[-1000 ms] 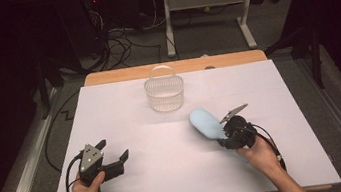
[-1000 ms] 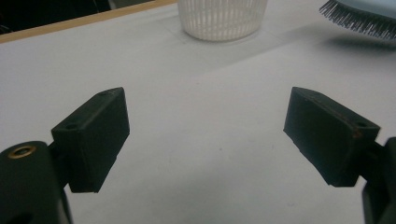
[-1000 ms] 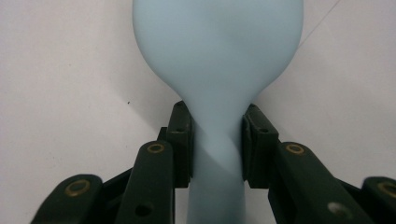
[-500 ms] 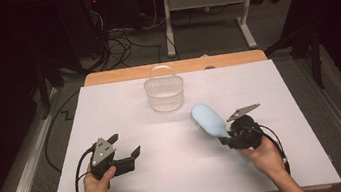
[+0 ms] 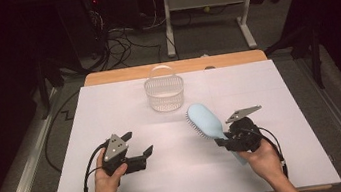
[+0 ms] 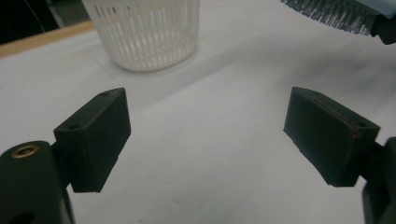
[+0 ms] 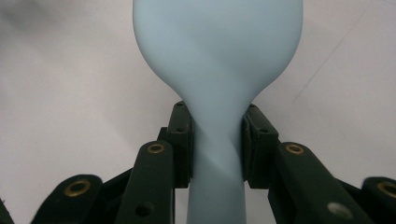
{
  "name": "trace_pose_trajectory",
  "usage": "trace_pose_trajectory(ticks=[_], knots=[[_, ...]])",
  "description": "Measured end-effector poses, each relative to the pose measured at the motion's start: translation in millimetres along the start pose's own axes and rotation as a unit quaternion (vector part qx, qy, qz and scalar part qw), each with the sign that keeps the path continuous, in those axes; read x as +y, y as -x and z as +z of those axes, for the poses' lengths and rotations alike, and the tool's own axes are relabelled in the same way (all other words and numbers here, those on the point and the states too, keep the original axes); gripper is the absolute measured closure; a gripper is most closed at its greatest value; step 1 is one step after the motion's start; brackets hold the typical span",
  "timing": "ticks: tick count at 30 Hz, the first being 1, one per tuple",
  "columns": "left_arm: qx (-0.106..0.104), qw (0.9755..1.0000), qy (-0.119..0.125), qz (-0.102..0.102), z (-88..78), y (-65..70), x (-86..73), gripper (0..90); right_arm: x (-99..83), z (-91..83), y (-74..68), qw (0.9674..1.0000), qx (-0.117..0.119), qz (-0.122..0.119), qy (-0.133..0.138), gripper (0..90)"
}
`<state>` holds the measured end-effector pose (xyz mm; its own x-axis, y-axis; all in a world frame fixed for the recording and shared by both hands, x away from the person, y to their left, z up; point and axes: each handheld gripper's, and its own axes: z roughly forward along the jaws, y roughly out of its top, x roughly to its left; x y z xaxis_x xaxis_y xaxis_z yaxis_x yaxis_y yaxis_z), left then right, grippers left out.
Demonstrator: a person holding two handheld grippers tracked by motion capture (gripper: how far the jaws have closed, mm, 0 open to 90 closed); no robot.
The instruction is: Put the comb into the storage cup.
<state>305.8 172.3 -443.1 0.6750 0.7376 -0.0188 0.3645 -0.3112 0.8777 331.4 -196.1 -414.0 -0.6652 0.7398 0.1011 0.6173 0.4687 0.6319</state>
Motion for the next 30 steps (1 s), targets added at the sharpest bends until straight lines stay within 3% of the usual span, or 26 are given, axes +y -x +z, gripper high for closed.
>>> trace_pose_trajectory(ticks=[13,27,30], knots=[[-0.028,0.9996,0.004,0.000,10.7,15.4,12.0,15.7,5.4,1.0,-16.5,0.9995,0.016,-0.011,0.024,69.9],[-0.060,0.9982,0.007,-0.003,18.9,27.2,21.3,17.2,11.3,5.7,-31.6,0.9988,0.030,-0.026,0.029,70.0],[-0.057,0.9983,0.007,-0.001,19.7,30.1,23.5,17.9,12.4,6.3,-33.7,0.9985,0.032,-0.031,0.032,69.9]])
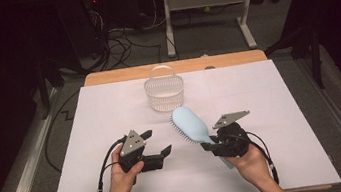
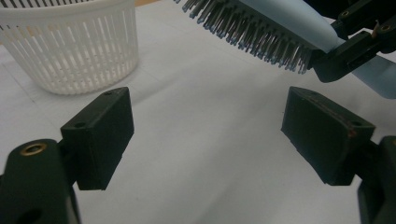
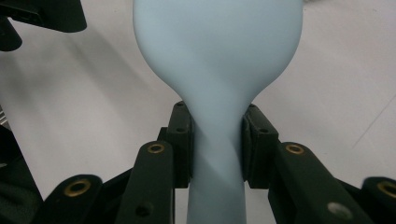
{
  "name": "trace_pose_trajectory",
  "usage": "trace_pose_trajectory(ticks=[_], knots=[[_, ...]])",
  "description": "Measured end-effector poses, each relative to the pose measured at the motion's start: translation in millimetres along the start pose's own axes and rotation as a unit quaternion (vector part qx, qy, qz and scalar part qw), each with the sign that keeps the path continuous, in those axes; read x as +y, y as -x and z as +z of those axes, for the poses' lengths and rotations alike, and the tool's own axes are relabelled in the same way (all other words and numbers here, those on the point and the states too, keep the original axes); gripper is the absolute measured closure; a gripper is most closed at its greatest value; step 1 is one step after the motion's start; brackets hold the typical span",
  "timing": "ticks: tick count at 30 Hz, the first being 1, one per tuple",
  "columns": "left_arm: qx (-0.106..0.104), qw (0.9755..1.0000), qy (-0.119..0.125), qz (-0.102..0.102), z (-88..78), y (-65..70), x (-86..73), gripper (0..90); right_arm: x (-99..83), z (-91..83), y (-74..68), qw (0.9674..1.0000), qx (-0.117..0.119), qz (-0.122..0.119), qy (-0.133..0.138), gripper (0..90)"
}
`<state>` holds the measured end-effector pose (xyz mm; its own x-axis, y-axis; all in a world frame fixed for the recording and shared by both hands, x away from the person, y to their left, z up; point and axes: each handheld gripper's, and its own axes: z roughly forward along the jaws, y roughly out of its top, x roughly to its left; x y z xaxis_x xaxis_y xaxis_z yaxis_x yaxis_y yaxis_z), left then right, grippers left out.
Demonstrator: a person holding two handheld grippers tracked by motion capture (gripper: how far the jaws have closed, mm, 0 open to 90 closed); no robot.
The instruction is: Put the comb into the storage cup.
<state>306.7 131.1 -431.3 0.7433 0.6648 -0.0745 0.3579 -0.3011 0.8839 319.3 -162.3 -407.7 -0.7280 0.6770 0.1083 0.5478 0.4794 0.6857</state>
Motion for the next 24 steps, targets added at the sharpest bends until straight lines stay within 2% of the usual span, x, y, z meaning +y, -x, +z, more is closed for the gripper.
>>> trace_pose_trajectory(ticks=[11,24], knots=[[-0.018,0.9998,-0.001,0.013,4.7,9.1,4.3,17.7,3.7,1.5,-6.4,0.9999,0.003,-0.012,0.003,69.9],[-0.029,0.9996,-0.001,-0.007,9.7,13.6,7.8,18.9,6.9,3.7,-11.9,0.9997,0.007,-0.022,0.009,69.9]])
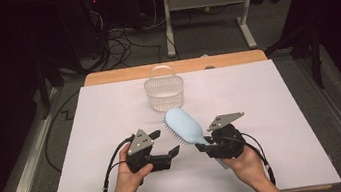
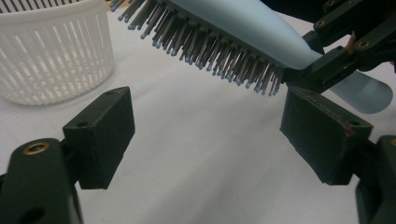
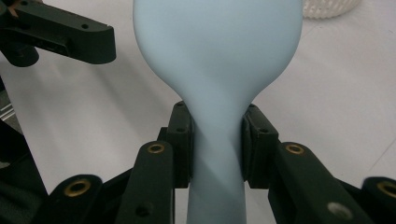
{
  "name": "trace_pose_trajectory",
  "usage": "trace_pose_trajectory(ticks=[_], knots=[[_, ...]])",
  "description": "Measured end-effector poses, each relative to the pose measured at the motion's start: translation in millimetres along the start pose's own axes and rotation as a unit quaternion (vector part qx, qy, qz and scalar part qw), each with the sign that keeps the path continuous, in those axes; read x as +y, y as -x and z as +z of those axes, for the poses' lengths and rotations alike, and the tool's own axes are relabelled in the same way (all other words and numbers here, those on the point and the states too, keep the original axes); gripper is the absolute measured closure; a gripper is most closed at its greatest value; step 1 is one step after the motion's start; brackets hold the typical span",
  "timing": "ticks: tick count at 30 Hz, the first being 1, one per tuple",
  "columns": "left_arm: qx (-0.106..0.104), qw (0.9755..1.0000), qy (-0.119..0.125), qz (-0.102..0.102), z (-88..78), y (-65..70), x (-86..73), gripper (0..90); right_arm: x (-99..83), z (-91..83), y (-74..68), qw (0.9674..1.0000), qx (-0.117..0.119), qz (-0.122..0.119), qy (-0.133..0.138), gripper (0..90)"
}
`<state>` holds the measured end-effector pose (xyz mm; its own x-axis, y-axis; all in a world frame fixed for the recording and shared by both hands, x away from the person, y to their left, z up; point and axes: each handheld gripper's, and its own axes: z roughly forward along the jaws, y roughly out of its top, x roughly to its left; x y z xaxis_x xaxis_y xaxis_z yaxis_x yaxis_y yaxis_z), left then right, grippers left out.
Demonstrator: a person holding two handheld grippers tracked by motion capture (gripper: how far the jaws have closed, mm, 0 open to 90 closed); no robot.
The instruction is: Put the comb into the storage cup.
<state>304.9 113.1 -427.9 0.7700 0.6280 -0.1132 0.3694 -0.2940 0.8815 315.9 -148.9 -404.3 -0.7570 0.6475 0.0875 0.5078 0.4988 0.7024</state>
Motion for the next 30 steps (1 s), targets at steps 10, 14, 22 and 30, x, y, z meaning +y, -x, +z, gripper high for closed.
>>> trace_pose_trajectory(ticks=[10,14,22,30], knots=[[-0.005,0.9999,-0.002,-0.012,1.8,1.8,1.9,18.9,2.1,4.3,-6.3,0.9999,-0.001,-0.013,0.003,69.9],[-0.008,0.9998,-0.003,-0.016,2.3,1.7,2.0,18.2,2.7,7.0,-9.3,0.9999,-0.001,-0.016,0.001,69.9],[-0.014,0.9994,-0.001,-0.031,2.4,2.4,3.3,15.7,4.2,11.8,-14.2,0.9996,-0.002,-0.029,0.001,69.9],[-0.017,0.9993,-0.005,-0.034,4.0,3.2,3.2,15.1,5.0,13.9,-18.4,0.9993,-0.005,-0.036,0.005,69.9]])
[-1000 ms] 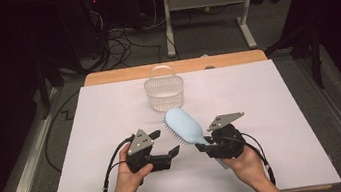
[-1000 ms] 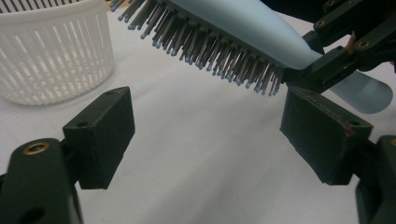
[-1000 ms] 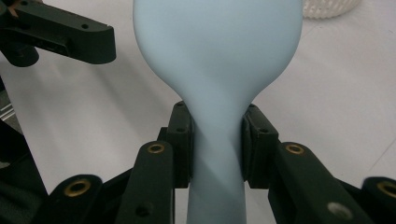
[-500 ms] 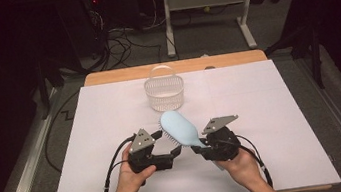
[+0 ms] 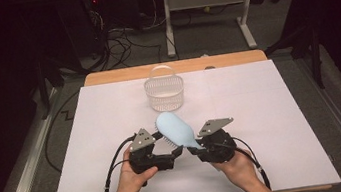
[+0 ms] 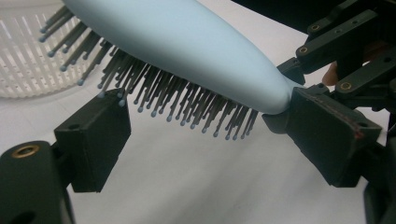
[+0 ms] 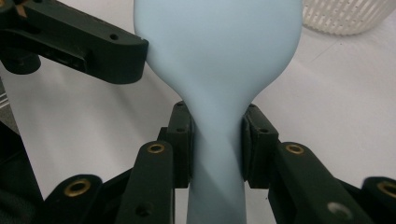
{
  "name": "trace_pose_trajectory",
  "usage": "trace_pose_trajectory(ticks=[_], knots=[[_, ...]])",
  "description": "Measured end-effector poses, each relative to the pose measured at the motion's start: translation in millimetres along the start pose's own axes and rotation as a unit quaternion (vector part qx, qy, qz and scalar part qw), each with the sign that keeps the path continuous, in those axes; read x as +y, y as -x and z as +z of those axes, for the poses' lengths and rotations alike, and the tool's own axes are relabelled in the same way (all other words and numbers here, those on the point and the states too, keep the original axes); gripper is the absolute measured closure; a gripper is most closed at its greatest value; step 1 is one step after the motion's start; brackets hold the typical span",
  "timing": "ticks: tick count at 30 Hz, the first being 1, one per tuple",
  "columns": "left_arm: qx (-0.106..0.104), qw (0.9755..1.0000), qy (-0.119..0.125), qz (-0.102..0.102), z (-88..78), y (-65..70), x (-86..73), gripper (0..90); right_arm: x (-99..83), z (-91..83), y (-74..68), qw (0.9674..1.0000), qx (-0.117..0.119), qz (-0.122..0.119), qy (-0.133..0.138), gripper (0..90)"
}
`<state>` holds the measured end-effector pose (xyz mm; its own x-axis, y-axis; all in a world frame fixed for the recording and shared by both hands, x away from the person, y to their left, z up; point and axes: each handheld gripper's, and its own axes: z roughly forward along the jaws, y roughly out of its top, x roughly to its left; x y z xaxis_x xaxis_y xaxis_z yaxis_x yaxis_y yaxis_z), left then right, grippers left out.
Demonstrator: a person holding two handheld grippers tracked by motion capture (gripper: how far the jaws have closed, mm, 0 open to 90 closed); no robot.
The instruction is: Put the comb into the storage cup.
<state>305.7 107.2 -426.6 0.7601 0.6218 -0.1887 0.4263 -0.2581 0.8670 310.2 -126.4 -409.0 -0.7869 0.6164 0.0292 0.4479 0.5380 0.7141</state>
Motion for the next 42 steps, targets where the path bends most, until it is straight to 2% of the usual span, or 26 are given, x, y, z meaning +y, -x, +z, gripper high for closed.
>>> trace_pose_trajectory(ticks=[9,14,21,25,29,34,38,42], knots=[[-0.009,0.9999,0.000,-0.011,1.6,-0.1,0.6,12.7,1.5,3.0,-8.8,0.9999,-0.001,-0.011,0.001,69.9],[-0.008,0.9999,0.001,-0.008,2.0,0.9,0.4,11.4,2.5,4.8,-14.0,0.9997,-0.002,-0.022,0.000,69.9],[-0.009,0.9999,0.004,-0.013,0.8,0.7,1.1,12.1,2.1,7.5,-18.3,0.9997,-0.001,-0.025,-0.001,69.6],[-0.015,0.9997,0.008,-0.015,-1.0,-0.4,1.4,15.4,2.2,10.2,-25.9,0.9991,-0.015,-0.039,-0.005,69.3],[-0.020,0.9997,0.008,-0.014,-1.8,0.0,1.3,18.7,3.1,9.9,-27.1,0.9991,-0.017,-0.039,-0.002,69.4],[-0.026,0.9996,0.007,-0.004,-1.6,0.9,0.5,23.5,2.8,10.9,-25.2,0.9988,-0.025,-0.042,-0.009,70.0],[-0.036,0.9992,0.016,-0.007,-3.1,0.6,1.0,28.9,3.0,10.6,-24.1,0.9984,-0.029,-0.046,-0.010,70.0],[-0.048,0.9984,0.023,-0.021,-6.9,-0.5,2.8,34.3,3.2,10.1,-26.1,0.9978,-0.039,-0.053,-0.012,70.0]])
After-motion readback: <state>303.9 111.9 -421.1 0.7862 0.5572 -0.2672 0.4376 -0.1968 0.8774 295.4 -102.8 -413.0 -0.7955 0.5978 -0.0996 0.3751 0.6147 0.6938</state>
